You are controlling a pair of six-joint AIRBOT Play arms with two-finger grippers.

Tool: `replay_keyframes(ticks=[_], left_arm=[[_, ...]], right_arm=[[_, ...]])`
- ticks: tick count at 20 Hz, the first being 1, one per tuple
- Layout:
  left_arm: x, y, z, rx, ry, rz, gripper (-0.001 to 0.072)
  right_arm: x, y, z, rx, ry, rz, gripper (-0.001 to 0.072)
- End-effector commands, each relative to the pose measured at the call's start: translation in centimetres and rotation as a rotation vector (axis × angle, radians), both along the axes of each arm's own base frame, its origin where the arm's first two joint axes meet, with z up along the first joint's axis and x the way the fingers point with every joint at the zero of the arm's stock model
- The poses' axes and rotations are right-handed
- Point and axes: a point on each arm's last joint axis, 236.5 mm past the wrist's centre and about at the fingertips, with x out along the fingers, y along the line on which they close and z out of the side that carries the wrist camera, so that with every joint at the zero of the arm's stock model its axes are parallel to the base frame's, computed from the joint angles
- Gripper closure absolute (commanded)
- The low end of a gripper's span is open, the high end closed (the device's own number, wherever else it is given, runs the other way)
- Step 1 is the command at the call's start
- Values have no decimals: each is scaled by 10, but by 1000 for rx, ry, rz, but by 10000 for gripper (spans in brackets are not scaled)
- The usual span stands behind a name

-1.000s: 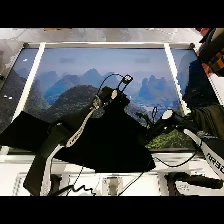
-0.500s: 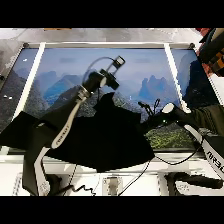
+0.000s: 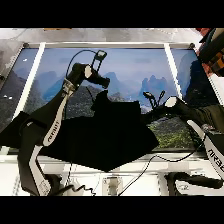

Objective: Fold the clothes and pants, and hang the long-sleeved shirts on hangers.

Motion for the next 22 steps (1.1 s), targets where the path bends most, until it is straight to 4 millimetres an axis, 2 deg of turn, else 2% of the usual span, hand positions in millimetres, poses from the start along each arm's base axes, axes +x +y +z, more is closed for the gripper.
replay_keyframes(ticks=[1,3,5,6,8,9,10,12,14,17,19,22], left_arm=[[-26,-19,-52,-63,206,54,2],[-30,-19,-81,-46,251,64,1],[-27,-20,-101,-42,260,72,18],[-24,-20,-106,-45,252,77,128],[-14,-22,-103,-63,214,87,500],[-6,-22,-95,-80,180,95,623],[4,-23,-83,-102,134,103,698],[26,-21,-48,-153,26,126,699],[45,-6,-6,-171,-84,150,700],[64,52,53,-46,-240,179,700],[68,96,94,28,-314,219,699],[63,151,143,49,-363,298,699]], right_arm=[[1,-2,1,-6,0,-1,689],[-2,-2,1,-6,11,7,689],[-3,-2,0,-7,12,8,689],[-3,-2,0,-7,12,8,689],[-3,-2,1,-6,12,7,689],[-2,-2,0,-7,9,6,689],[1,-3,0,-10,-1,-5,689],[13,-7,-1,-27,-24,-62,689],[23,-22,-8,-92,-42,-121,689],[36,-55,-10,-176,-61,-223,689],[50,-79,2,-174,-106,-312,689],[69,-131,28,-176,-193,-462,689]])
